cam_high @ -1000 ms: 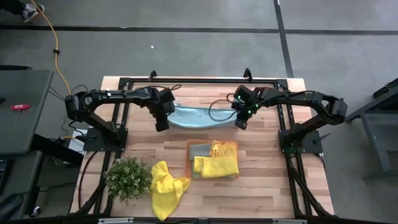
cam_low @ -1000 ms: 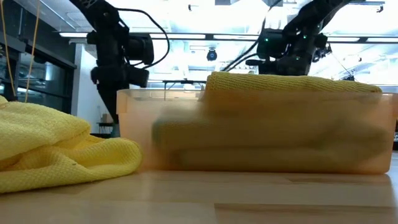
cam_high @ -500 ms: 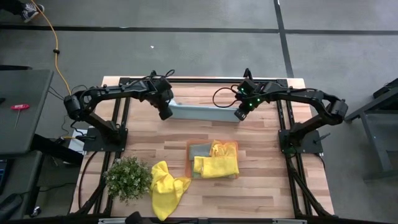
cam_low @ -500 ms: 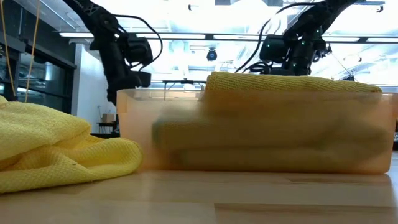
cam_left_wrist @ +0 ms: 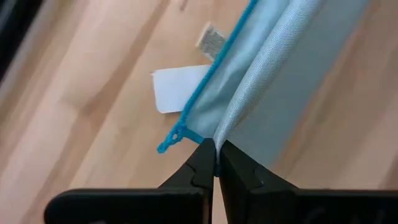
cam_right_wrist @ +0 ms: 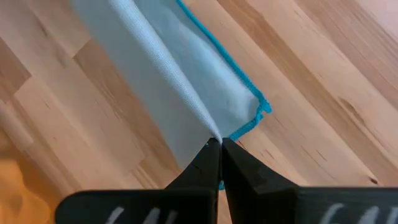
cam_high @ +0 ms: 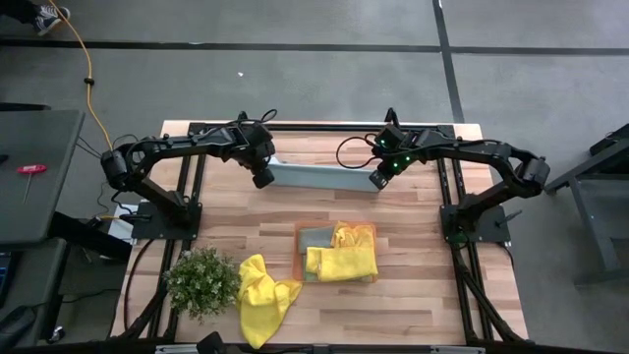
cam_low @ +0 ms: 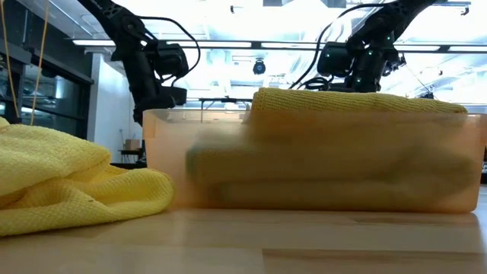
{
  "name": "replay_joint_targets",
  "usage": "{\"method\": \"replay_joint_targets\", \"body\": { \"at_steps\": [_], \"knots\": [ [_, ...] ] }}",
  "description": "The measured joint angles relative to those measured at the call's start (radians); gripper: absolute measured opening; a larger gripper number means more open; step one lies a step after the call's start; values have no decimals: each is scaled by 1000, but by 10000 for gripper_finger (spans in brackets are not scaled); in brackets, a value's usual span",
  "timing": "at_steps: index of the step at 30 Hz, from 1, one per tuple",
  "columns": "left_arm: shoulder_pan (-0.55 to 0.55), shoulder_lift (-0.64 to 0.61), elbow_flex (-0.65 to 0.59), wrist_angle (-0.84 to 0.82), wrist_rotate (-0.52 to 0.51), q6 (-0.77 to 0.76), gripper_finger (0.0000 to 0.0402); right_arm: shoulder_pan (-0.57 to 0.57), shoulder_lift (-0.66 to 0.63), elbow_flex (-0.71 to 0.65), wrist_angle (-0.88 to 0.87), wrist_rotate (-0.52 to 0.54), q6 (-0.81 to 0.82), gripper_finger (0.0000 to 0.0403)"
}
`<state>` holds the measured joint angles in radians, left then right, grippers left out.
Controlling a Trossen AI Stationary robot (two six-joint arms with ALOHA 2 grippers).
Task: Fold microfiber towels
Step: Fold the blue microfiber towel
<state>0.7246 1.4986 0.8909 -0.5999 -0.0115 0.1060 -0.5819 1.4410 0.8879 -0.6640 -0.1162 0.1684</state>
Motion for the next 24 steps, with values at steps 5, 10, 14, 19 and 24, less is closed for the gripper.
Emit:
{"method": "replay_joint_targets", "body": {
  "at_steps": [5,10,14,19,24],
  "knots": [
    [0,1,0,2,-50,2,7,0,0,1,6,-4,15,0],
    [0,21,0,2,-75,2,39,0,0,1,19,-4,15,0],
    [1,38,0,30,-111,9,82,0,1,1,27,1,15,0],
    [3,40,0,83,-176,10,136,0,1,1,27,2,15,0],
    [9,25,0,86,-162,10,175,0,1,1,29,29,15,0]
  ]
}}
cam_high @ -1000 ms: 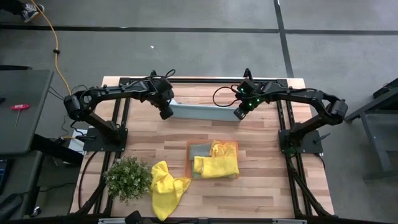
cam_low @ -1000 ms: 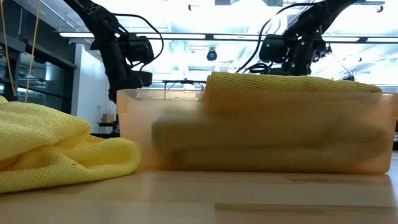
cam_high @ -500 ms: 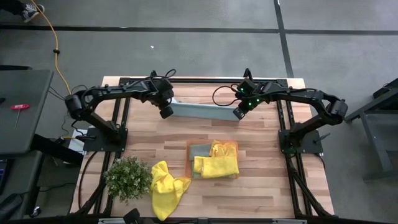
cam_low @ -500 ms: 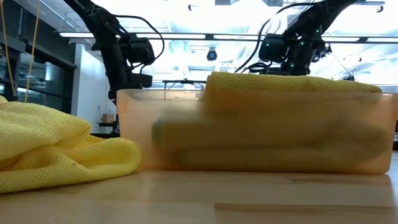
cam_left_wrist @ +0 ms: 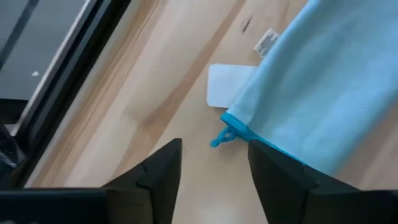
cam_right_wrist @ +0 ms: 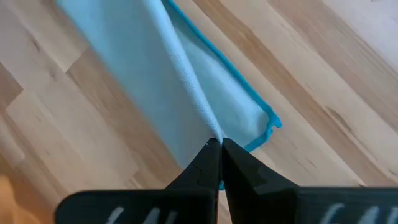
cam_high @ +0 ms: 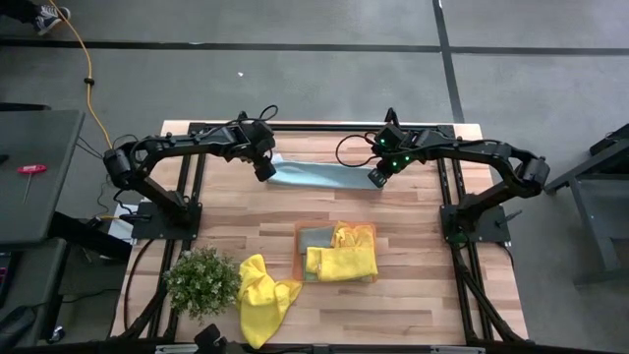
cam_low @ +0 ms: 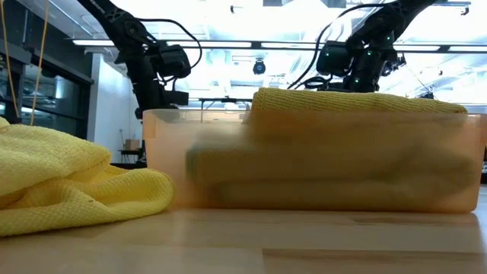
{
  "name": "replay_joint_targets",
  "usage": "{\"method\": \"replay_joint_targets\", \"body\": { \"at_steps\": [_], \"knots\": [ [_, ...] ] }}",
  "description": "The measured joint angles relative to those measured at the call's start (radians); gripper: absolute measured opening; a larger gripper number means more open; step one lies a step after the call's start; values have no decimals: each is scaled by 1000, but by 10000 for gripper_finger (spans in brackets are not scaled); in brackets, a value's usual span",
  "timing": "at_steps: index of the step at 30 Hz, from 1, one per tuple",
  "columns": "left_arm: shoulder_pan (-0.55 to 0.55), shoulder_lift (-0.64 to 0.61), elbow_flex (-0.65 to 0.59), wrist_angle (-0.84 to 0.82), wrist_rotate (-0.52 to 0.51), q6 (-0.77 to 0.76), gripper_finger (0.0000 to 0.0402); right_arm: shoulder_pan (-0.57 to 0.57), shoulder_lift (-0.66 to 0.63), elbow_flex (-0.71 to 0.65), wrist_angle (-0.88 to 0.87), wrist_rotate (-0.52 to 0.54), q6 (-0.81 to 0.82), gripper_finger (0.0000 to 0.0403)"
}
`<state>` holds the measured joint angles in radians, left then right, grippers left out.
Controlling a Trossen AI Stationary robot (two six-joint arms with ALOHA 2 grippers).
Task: Fold microfiber towels
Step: Fold the blue microfiber towel
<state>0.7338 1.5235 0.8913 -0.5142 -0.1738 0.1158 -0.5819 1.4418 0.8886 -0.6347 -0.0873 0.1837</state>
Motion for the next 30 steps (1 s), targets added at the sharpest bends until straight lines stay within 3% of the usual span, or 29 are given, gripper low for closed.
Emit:
{"method": "replay_joint_targets", "body": {
  "at_steps": [11,15,21,25,30],
  "knots": [
    [-1,-14,0,-40,66,11,191,-1,0,0,7,64,26,9],
    [1,-14,0,-39,65,35,189,-2,0,0,4,99,47,46],
    [5,-13,0,-31,94,46,189,-22,0,0,4,205,66,142],
    [5,-13,0,6,203,63,189,-69,0,0,-3,120,-47,189],
    [6,-13,-1,95,331,4,189,-113,-2,0,-65,78,-150,201]
  ]
}}
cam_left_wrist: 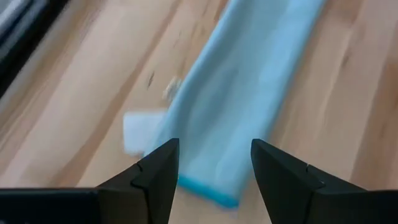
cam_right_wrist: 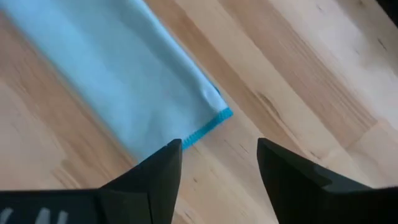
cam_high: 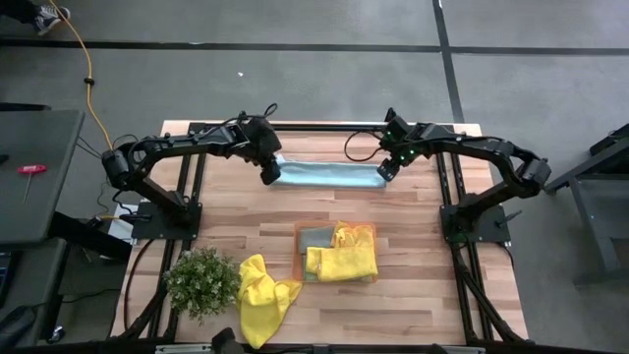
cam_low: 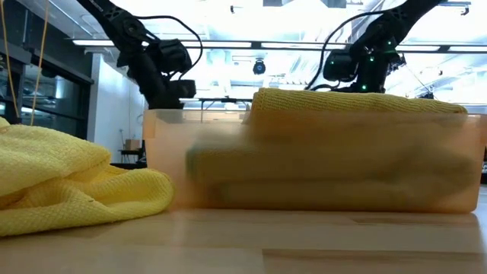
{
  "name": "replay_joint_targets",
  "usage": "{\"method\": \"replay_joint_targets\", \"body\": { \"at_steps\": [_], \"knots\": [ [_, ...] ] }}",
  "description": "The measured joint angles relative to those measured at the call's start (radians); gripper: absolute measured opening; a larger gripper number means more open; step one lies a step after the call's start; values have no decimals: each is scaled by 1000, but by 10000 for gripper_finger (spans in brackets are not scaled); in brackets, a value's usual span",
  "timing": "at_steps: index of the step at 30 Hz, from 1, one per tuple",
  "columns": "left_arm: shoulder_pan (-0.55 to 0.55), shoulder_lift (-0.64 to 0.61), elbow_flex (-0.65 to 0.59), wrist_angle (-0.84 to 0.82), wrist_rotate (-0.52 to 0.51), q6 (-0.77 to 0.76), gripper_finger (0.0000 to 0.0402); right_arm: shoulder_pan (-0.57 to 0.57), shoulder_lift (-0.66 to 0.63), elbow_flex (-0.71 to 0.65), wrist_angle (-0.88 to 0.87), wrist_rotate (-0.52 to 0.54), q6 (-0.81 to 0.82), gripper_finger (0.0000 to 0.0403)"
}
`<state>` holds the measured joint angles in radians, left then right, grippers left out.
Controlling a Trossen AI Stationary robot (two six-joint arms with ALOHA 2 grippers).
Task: Fold microfiber towels
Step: Fold the blue microfiber towel
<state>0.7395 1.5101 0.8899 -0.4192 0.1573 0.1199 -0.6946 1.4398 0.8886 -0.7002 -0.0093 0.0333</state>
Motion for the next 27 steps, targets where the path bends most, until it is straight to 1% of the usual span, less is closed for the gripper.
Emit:
{"method": "replay_joint_targets", "body": {
  "at_steps": [3,7,9,13,16,19,23,25,27],
  "knots": [
    [0,-7,-41,125,58,-81,188,-15,-5,-3,4,-34,-50,201],
    [0,-48,-144,353,163,-209,188,-22,-56,-61,108,-82,-58,201],
    [-1,-77,-197,453,177,-276,188,-21,-103,-106,165,-94,-35,201],
    [0,-135,-280,593,176,-357,188,-21,-211,-209,269,-123,43,201],
    [0,-162,-307,646,175,-379,188,-18,-298,-290,348,-138,122,201],
    [-1,-169,-310,654,175,-379,188,-16,-384,-368,473,-165,221,201],
    [-4,-169,-310,650,174,-379,188,-16,-460,-448,638,-169,333,201],
    [-11,-169,-310,650,172,-366,188,-17,-480,-458,661,-167,351,201],
    [-20,-169,-310,649,172,-307,188,-17,-490,-459,661,-162,351,201]
  ]
}}
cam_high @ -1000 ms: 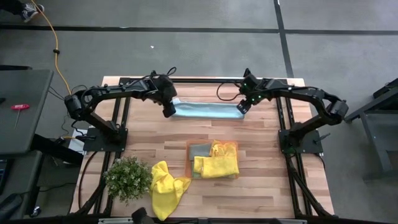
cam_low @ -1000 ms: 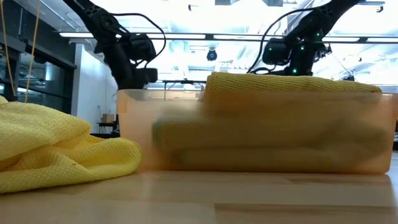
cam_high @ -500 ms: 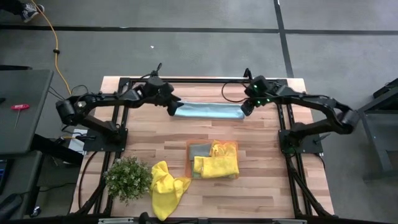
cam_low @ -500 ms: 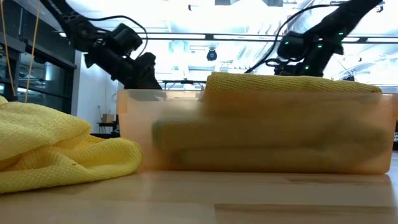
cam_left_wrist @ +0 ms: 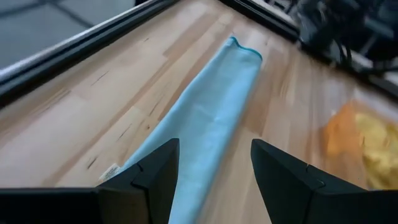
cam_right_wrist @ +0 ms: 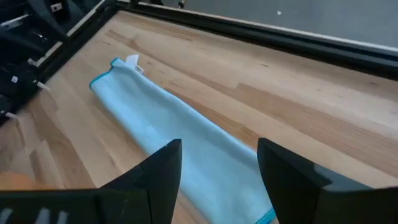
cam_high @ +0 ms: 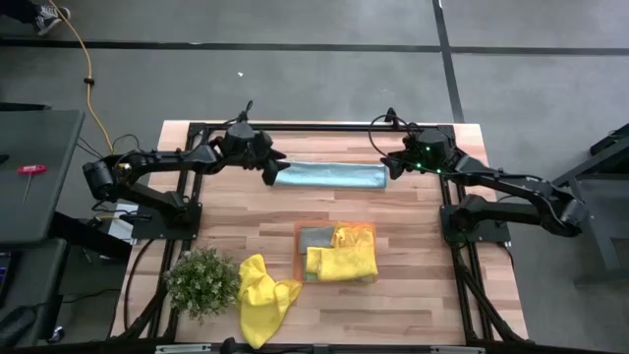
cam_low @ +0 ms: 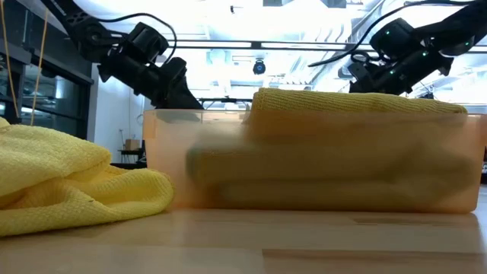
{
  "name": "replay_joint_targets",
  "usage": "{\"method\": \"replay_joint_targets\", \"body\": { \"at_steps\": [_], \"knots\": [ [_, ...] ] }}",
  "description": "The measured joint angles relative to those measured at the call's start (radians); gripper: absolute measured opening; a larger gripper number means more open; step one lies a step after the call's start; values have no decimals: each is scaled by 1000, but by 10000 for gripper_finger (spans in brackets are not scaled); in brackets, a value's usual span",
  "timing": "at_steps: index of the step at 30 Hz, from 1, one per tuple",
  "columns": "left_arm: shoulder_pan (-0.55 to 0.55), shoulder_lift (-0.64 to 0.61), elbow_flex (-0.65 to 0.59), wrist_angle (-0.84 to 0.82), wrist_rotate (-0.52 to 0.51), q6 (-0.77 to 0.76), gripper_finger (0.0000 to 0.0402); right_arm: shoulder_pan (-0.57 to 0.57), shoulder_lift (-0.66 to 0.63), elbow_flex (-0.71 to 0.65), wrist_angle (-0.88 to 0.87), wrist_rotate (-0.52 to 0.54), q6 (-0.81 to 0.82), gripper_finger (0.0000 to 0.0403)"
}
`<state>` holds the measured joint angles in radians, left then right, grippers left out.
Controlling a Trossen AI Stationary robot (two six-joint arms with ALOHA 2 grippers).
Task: Fold microfiber towels
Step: Fold the blue microfiber towel
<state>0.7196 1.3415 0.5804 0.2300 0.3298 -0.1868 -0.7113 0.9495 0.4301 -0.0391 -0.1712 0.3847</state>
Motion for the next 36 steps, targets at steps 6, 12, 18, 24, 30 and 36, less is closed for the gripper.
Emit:
{"method": "replay_joint_targets", "body": {
  "at_steps": [6,12,18,24,30,36],
  "knots": [
    [-50,0,0,0,0,186,188,0,-3,0,-1,0,-33,201],
    [-123,0,1,0,-33,240,188,0,-3,0,-1,-1,-125,201],
    [-198,0,1,0,-149,347,190,0,-3,0,-1,18,-169,201],
    [-219,0,24,-56,-188,404,202,1,-3,0,-8,12,-168,201],
    [-219,1,143,-254,-211,451,216,1,-3,0,-61,52,-158,201],
    [-205,-4,248,-191,-197,428,219,22,6,47,-202,81,-199,201]
  ]
}}
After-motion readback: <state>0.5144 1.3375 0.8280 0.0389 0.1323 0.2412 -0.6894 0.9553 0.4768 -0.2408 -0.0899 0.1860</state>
